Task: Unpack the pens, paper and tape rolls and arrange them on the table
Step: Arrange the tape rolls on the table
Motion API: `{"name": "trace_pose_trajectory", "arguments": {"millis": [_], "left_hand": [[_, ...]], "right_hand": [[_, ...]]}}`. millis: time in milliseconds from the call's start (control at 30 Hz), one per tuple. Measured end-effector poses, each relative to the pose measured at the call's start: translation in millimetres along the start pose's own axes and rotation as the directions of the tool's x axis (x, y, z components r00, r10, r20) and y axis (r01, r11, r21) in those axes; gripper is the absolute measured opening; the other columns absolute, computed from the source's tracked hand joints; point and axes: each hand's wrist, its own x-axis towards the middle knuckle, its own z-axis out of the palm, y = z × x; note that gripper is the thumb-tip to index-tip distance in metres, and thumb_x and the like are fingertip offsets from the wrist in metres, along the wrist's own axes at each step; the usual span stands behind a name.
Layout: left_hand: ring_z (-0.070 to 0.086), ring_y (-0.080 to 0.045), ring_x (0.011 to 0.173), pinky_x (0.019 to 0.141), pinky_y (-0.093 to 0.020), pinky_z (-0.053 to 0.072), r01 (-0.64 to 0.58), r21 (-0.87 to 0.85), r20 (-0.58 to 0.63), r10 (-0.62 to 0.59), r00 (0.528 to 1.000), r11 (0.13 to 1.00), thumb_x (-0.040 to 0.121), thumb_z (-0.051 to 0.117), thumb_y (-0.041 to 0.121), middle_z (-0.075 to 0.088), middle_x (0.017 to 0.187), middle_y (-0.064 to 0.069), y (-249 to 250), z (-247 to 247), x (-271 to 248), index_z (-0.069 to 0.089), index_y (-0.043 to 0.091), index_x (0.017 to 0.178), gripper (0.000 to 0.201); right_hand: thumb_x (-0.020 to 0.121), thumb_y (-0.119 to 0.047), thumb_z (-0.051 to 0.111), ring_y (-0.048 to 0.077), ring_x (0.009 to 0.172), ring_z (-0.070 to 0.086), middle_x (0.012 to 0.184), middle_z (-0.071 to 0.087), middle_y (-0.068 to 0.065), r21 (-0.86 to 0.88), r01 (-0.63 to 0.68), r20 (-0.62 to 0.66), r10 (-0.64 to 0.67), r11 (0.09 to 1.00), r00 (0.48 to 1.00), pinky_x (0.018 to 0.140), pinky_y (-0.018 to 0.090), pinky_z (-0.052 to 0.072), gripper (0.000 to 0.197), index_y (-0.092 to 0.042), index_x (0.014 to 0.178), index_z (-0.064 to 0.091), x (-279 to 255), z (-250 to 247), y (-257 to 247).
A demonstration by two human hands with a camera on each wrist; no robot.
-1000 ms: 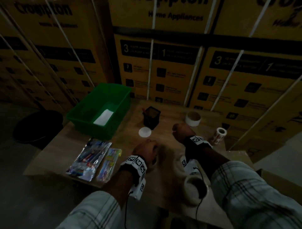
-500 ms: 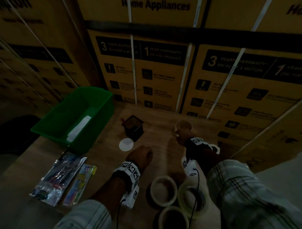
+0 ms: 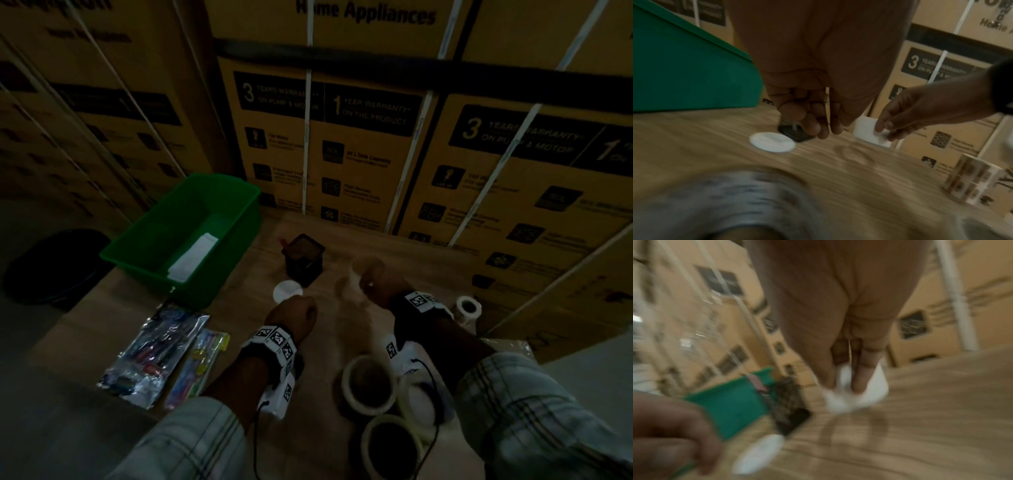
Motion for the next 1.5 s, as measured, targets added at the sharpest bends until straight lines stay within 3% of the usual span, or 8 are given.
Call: {"name": "trace_pose_trajectory", "arguments": {"millis": [133, 367, 533, 633, 833, 1000, 1233, 1500], "left_hand": [[0.058, -0.029, 0.111, 0.093, -0.033, 0.045, 0.063, -0.024, -0.049, -0.065, 0.997, 0.998, 0.09, 0.019, 0.042, 0.061, 0.12, -0.018, -41, -13, -18, 0.063, 0.004, 0.112, 0.062], [0.06, -0.031, 0.104, 0.09, -0.037, 0.046, 0.174, 0.011, -0.187, -0.169, 0.968, 0.985, 0.093, 0.048, 0.028, 0.064, 0.111, -0.012, -102, -31, -59, 0.058, 0.013, 0.101, 0.019], [0.059, -0.029, 0.111, 0.099, -0.042, 0.046, 0.102, -0.014, -0.136, -0.103, 0.985, 0.995, 0.085, 0.036, 0.054, 0.063, 0.121, -0.009, -134, -29, -81, 0.06, 0.029, 0.114, 0.045], [0.047, -0.03, 0.124, 0.11, -0.042, 0.034, 0.095, 0.156, 0.011, -0.097, 0.995, 0.983, 0.096, 0.034, 0.047, 0.053, 0.133, -0.012, -135, -22, -91, 0.052, 0.027, 0.131, 0.045], [0.049, -0.033, 0.117, 0.101, -0.037, 0.04, 0.009, 0.183, 0.065, -0.022, 0.998, 0.983, 0.095, 0.045, 0.029, 0.053, 0.124, -0.017, -131, -19, -94, 0.064, 0.016, 0.117, 0.032], [0.05, -0.031, 0.116, 0.102, -0.039, 0.044, -0.053, 0.147, 0.016, 0.051, 0.999, 0.988, 0.086, 0.046, 0.04, 0.054, 0.126, -0.008, -121, -15, -91, 0.064, 0.03, 0.108, 0.03], [0.056, -0.027, 0.113, 0.099, -0.034, 0.044, -0.235, 0.137, -0.063, 0.246, 0.967, 0.962, 0.091, 0.047, 0.026, 0.063, 0.119, -0.005, -66, -3, -91, 0.069, 0.021, 0.105, 0.027], [0.055, -0.029, 0.114, 0.096, -0.035, 0.047, -0.319, 0.066, 0.042, 0.317, 0.947, 0.945, 0.093, 0.046, 0.021, 0.058, 0.123, -0.009, 14, 24, -96, 0.066, 0.015, 0.114, 0.029]], "right_hand": [[0.09, -0.013, 0.055, 0.029, 0.121, 0.052, 0.137, 0.052, 0.013, 0.104, 0.131, 0.093, -0.14, 0.986, 0.986, 0.091, 0.032, 0.043, 0.032, -0.011, 0.122, 0.058, -18, -8, -64], [0.092, -0.011, 0.054, 0.03, 0.122, 0.051, 0.138, 0.051, 0.014, 0.066, 0.307, 0.26, -0.314, 0.949, 0.913, 0.096, 0.029, 0.038, 0.034, -0.005, 0.124, 0.06, -20, 40, -172], [0.092, -0.016, 0.055, 0.033, 0.11, 0.058, 0.122, 0.061, 0.017, 0.052, 0.299, 0.318, -0.3, 0.953, 0.899, 0.082, 0.03, 0.041, 0.027, -0.004, 0.115, 0.063, -25, 74, -203], [0.094, -0.025, 0.053, 0.032, 0.115, 0.055, 0.125, 0.059, 0.015, 0.066, 0.254, 0.285, -0.262, 0.965, 0.922, 0.086, 0.032, 0.04, 0.035, -0.008, 0.124, 0.057, -30, 87, -204], [0.092, -0.029, 0.054, 0.031, 0.112, 0.057, 0.123, 0.061, 0.012, 0.056, 0.241, 0.214, -0.247, 0.969, 0.945, 0.095, 0.04, 0.046, 0.033, -0.011, 0.119, 0.06, -49, 87, -194], [0.091, -0.027, 0.054, 0.026, 0.113, 0.058, 0.123, 0.063, 0.007, 0.07, 0.178, 0.105, -0.184, 0.982, 0.977, 0.094, 0.034, 0.046, 0.028, -0.014, 0.113, 0.066, -68, 79, -182], [0.089, -0.022, 0.056, 0.026, 0.099, 0.064, 0.109, 0.07, 0.008, 0.116, 0.133, -0.1, -0.121, 0.984, 0.988, 0.085, 0.03, 0.047, 0.022, -0.011, 0.1, 0.071, -113, 75, -135], [0.091, -0.022, 0.055, 0.025, 0.113, 0.059, 0.124, 0.062, 0.007, 0.188, 0.028, -0.193, 0.009, 0.982, 0.981, 0.097, 0.033, 0.046, 0.028, -0.015, 0.117, 0.064, -157, 69, -49]]}}
